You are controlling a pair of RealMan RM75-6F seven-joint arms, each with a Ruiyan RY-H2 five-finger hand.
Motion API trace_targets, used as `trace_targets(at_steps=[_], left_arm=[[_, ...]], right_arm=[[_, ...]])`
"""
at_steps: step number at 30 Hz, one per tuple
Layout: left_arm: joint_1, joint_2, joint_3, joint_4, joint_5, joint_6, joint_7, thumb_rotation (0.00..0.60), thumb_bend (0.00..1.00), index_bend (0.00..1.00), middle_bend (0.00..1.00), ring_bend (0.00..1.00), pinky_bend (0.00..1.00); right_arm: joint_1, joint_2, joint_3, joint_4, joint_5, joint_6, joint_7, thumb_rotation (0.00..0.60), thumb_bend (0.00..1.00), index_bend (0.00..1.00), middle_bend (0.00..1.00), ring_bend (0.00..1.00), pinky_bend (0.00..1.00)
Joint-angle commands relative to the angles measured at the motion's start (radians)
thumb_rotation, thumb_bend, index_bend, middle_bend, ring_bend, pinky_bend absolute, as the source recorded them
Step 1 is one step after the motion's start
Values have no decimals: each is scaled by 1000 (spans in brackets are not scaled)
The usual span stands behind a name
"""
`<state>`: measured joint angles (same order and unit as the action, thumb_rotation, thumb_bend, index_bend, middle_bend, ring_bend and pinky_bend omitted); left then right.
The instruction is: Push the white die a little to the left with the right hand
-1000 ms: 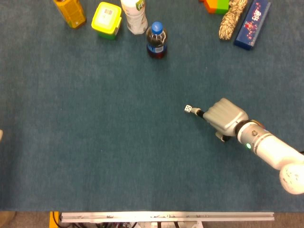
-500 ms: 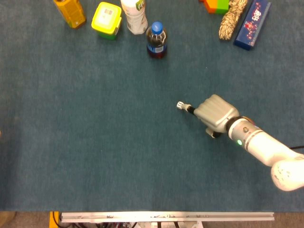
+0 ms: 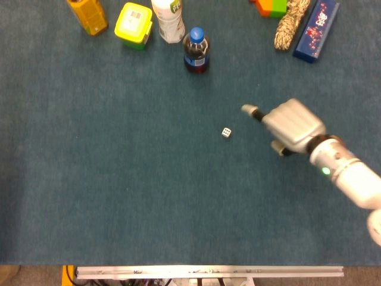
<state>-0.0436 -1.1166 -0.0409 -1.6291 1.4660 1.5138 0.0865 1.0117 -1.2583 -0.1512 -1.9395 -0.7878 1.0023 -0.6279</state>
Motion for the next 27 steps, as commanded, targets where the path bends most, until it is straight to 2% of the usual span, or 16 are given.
trace_targets(at_steps=[1, 3, 5, 6, 8, 11, 14, 19, 27], left_arm=[[-5, -12, -8, 12, 3, 4, 4, 600, 219, 26, 44, 69, 35], [-9, -19, -12, 17, 3, 4, 4, 600, 219, 26, 44, 69, 35], [-15, -24, -15, 20, 6, 3, 10, 600, 220, 25, 44, 69, 35], [-17, -26, -17, 20, 8, 2, 13, 600, 220, 25, 44, 69, 35], [-23, -30, -19, 18, 11, 1, 18, 600, 220, 26, 44, 69, 34], [-29, -36, -20, 15, 19, -1, 23, 600, 219, 26, 44, 69, 34], [-32, -39, -19, 13, 26, -1, 27, 600, 220, 26, 44, 69, 35], [-31, -39, -17, 3, 31, 6, 30, 600, 220, 26, 44, 69, 34], [-26, -38, -12, -12, 32, 12, 37, 600, 220, 25, 44, 69, 35]], right_arm=[[-155, 90, -22, -37, -149, 200, 99, 600, 344, 29, 942, 1000, 1000], [-209, 109, -31, -32, -198, 264, 125, 600, 342, 29, 900, 983, 998], [-265, 131, -42, -25, -237, 320, 149, 600, 336, 29, 824, 902, 980], [-287, 140, -45, -21, -249, 341, 157, 600, 331, 29, 765, 831, 951], [-339, 151, -45, -5, -271, 397, 165, 600, 321, 29, 633, 676, 828], [-414, 149, -42, 25, -310, 478, 182, 600, 301, 29, 412, 414, 556], [-480, 159, -43, 42, -351, 531, 235, 600, 293, 29, 282, 270, 431], [-599, 176, -49, 100, -418, 618, 315, 600, 292, 29, 165, 152, 317], [-741, 175, -35, 178, -444, 653, 427, 600, 291, 29, 160, 146, 306]])
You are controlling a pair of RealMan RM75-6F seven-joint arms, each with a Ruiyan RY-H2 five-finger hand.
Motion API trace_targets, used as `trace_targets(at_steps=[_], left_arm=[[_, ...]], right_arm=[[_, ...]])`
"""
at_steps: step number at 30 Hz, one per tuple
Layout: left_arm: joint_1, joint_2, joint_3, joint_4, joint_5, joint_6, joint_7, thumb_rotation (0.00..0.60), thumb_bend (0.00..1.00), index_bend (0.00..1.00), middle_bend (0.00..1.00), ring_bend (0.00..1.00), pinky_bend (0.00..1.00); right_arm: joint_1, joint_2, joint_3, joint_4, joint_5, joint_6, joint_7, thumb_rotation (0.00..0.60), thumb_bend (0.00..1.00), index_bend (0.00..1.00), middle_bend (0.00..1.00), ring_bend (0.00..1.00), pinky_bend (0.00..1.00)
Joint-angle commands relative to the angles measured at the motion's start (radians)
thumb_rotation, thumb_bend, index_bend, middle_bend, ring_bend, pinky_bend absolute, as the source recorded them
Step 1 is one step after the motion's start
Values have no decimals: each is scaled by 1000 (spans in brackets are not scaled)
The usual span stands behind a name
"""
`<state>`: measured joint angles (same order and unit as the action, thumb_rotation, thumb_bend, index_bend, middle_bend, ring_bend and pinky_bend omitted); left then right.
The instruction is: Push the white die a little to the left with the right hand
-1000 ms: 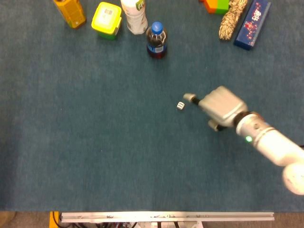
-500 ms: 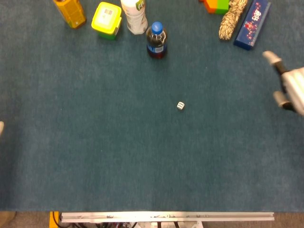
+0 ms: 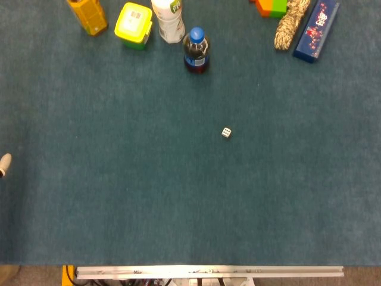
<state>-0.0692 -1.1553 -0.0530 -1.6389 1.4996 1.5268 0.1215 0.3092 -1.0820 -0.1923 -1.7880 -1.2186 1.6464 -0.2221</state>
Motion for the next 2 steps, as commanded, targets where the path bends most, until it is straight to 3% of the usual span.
trace_targets(at_steps=[1, 2], left_arm=[[0, 1, 0, -4, -1, -1, 3, 600, 219, 26, 44, 69, 34], [-1, 1, 0, -5, -1, -2, 4, 600, 219, 25, 44, 69, 34]], right_arm=[[-51, -4, 7, 33, -23, 8, 24, 600, 291, 29, 160, 146, 306], [-59, -6, 8, 37, -31, 5, 26, 600, 291, 29, 160, 146, 306]])
